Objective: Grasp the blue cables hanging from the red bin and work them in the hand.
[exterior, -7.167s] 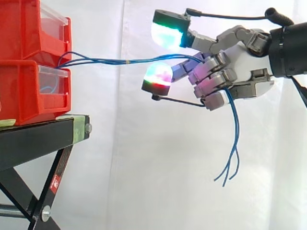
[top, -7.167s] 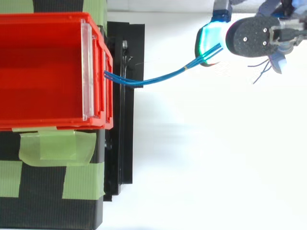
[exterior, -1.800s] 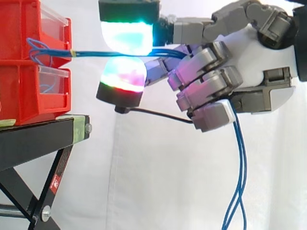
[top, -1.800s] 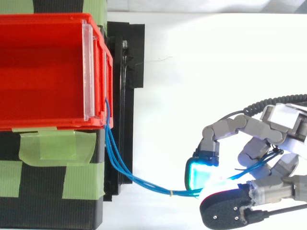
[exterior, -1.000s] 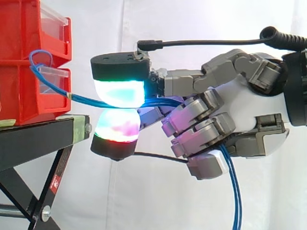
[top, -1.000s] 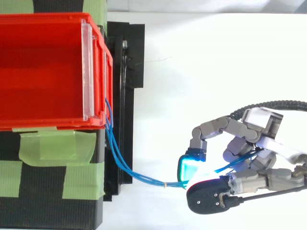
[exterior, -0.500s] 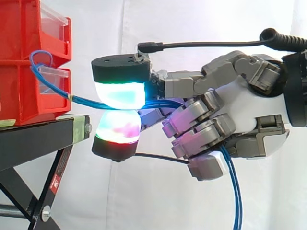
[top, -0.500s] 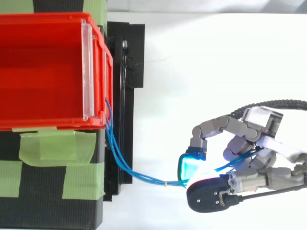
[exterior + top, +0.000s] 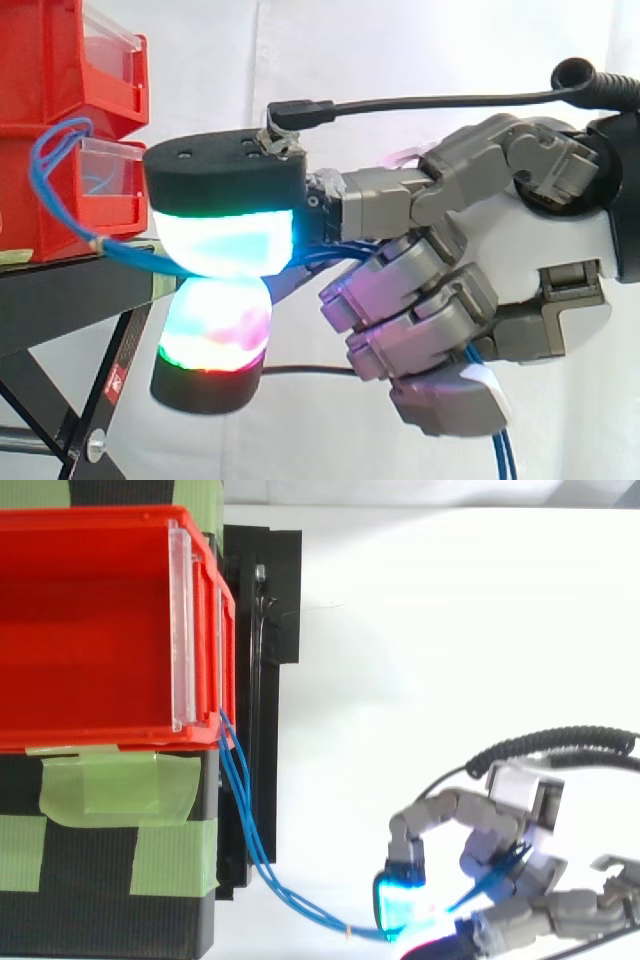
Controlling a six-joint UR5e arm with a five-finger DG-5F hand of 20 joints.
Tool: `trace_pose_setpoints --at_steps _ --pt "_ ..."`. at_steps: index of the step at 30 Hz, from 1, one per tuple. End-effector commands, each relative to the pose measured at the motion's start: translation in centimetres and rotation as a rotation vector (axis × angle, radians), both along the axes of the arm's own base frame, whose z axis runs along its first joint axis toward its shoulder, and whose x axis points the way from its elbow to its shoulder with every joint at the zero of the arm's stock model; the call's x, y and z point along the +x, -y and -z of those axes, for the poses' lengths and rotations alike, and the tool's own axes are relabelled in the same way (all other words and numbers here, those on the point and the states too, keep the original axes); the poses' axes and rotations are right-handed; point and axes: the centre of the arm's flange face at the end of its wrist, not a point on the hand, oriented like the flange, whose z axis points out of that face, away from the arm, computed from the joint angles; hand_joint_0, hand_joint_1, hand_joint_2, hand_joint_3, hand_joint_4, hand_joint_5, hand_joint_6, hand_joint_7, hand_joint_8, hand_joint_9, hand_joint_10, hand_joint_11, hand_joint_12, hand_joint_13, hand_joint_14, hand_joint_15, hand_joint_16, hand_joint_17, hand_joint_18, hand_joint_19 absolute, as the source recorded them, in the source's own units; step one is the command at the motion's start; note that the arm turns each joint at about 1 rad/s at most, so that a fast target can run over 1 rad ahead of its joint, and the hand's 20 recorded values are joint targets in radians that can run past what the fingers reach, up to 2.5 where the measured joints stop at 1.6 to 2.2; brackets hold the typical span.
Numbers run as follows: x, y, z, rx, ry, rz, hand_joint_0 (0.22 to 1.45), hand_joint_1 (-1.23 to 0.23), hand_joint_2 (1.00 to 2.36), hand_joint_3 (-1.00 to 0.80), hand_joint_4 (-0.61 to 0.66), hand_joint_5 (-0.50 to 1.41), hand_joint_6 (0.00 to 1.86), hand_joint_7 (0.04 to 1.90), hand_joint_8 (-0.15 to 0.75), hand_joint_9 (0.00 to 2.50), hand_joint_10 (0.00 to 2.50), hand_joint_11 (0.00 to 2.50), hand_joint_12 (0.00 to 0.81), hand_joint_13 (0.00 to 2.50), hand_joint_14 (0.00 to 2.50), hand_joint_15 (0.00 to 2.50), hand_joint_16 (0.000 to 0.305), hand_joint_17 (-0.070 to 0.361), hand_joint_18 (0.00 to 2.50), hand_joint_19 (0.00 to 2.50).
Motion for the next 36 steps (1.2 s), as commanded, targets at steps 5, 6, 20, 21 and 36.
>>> trace_pose_setpoints --at_steps 5,6,20,21,36 --pt "0.0 0.1 0.2 0.004 -0.02 -0.075 0.93 -0.63 1.03 -0.31 0.15 -0.08 0.96 1.14 0.548 1.66 2.5 2.5 0.654 1.79 2.5 2.1 0.168 0.126 2.24 0.87" --pt "0.0 0.1 0.3 0.004 -0.022 -0.078 0.93 -0.63 1.03 -0.31 0.15 -0.09 0.96 1.14 0.549 1.65 2.5 2.5 0.652 1.79 2.5 2.1 0.168 0.126 2.24 0.87" --pt "-0.1 2.1 0.5 0.029 -0.068 -0.168 0.93 -0.63 1.03 -0.31 0.16 -0.09 0.97 1.13 0.551 1.64 2.5 2.5 0.651 1.77 2.5 2.11 0.167 0.125 2.23 0.88" --pt "-0.1 2.5 0.6 0.038 -0.077 -0.189 0.93 -0.63 1.03 -0.31 0.15 -0.09 0.97 1.13 0.552 1.64 2.5 2.5 0.651 1.77 2.5 2.1 0.167 0.125 2.22 0.88" --pt "0.1 5.7 0.5 0.07 -0.072 -0.202 0.94 -0.64 1.03 -0.32 0.15 -0.1 0.98 1.13 0.554 1.6 2.5 2.5 0.65 1.75 2.5 2.11 0.166 0.125 2.2 0.92"
